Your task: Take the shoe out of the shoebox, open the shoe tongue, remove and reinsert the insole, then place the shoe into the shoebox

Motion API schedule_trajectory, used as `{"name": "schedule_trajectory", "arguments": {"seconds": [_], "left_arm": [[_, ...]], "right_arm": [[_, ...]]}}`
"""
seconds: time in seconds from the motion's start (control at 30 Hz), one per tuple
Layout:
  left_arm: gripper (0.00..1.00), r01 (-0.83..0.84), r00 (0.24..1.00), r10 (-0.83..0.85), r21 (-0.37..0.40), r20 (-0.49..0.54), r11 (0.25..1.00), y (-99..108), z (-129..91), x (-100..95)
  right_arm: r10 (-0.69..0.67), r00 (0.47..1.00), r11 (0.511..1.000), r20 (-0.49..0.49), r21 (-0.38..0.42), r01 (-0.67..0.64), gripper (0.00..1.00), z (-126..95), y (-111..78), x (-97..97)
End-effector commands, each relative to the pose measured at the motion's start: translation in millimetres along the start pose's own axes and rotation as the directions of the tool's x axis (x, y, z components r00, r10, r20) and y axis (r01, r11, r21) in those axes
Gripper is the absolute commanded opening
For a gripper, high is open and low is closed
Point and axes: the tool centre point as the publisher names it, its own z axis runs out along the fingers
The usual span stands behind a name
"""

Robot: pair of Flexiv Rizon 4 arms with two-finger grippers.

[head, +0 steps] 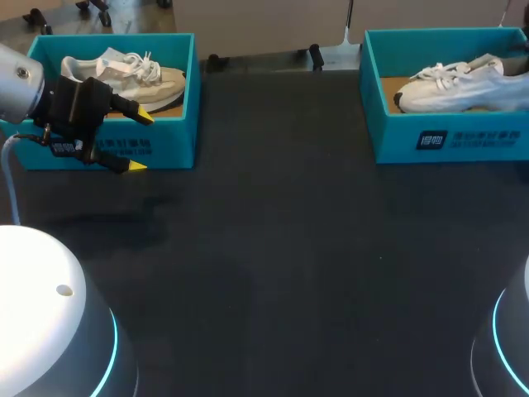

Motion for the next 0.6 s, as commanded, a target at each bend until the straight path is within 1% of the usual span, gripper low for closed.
{"name": "schedule_trajectory", "arguments": {"seconds": [0.03, 0.07, 0.17, 0.23, 0.43, 0.53, 0.6], "left_arm": [[1.00, 0.000, 1.000, 0.000, -0.003, -0.001, 1.000, -0.2, 0.1, 0.0], [1.00, 0.000, 1.000, 0.000, -0.003, -0.001, 1.000, -0.2, 0.1, 0.0], [1.00, 0.000, 1.000, 0.000, -0.003, -0.001, 1.000, -0.2, 0.1, 0.0], [1.00, 0.000, 1.000, 0.000, -0.003, -0.001, 1.000, -0.2, 0.1, 0.0], [1.00, 0.000, 1.000, 0.000, -0.003, -0.001, 1.000, -0.2, 0.1, 0.0], [1.00, 0.000, 1.000, 0.000, -0.003, -0.001, 1.000, -0.2, 0.1, 0.0], [1.00, 0.000, 1.000, 0.000, -0.003, -0.001, 1.000, -0.2, 0.1, 0.0]], "right_arm": [[-0.002, 1.000, 1.000, 0.027, 0.008, 0.001, 0.00, 12.6, 5.2, 7.7], [0.008, 1.000, 1.000, 0.015, 0.008, -0.008, 0.00, 16.3, 5.5, 8.3], [0.016, 1.000, 1.000, 0.021, 0.012, -0.016, 0.00, 27.3, 5.6, 9.6], [0.023, 0.998, 1.000, 0.050, 0.013, -0.024, 0.00, 34.3, 4.8, 11.1], [0.050, 0.998, 0.999, 0.033, 0.013, -0.050, 0.00, 48.1, 4.1, 12.7], [0.036, 0.997, 0.999, 0.069, 0.005, -0.036, 0.00, 53.8, 5.1, 16.8], [0.042, 0.997, 0.999, 0.068, 0.006, -0.043, 0.00, 57.0, 4.9, 17.9]]}}
